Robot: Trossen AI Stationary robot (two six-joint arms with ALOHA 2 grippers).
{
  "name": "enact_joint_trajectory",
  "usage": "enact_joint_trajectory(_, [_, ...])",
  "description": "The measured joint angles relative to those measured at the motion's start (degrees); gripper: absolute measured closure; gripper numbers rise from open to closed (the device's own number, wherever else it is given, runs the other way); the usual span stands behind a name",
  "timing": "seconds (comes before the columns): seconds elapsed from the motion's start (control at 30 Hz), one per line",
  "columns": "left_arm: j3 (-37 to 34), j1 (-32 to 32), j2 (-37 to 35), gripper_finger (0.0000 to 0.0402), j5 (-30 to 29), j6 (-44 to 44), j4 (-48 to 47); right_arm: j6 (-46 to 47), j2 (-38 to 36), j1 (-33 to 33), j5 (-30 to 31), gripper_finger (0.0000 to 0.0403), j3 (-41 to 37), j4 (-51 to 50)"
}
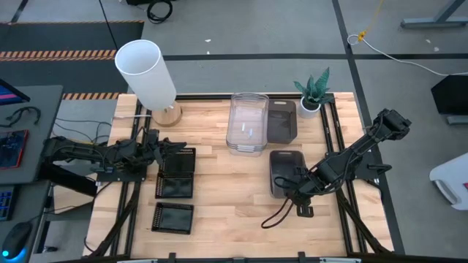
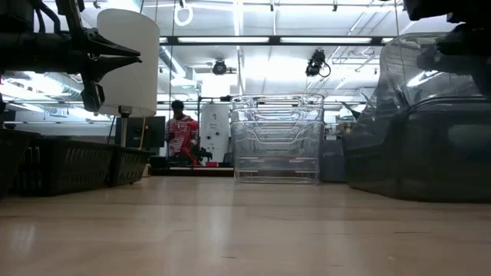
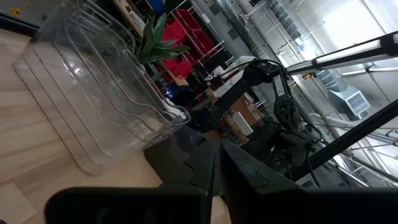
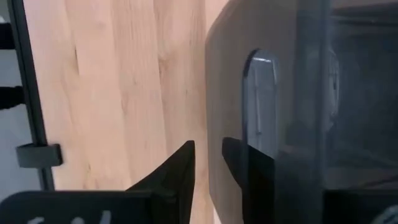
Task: Stack baskets by color
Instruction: Stack the bottom black bin on top of the middle black bin
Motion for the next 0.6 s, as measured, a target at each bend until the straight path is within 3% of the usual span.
enact_joint_trajectory(0.6, [0.0, 0.0, 0.0, 0.0368, 0.0, 0.0, 0.0, 3.6, -2.7, 0.8, -0.3, 0.0288, 0.0, 0.5])
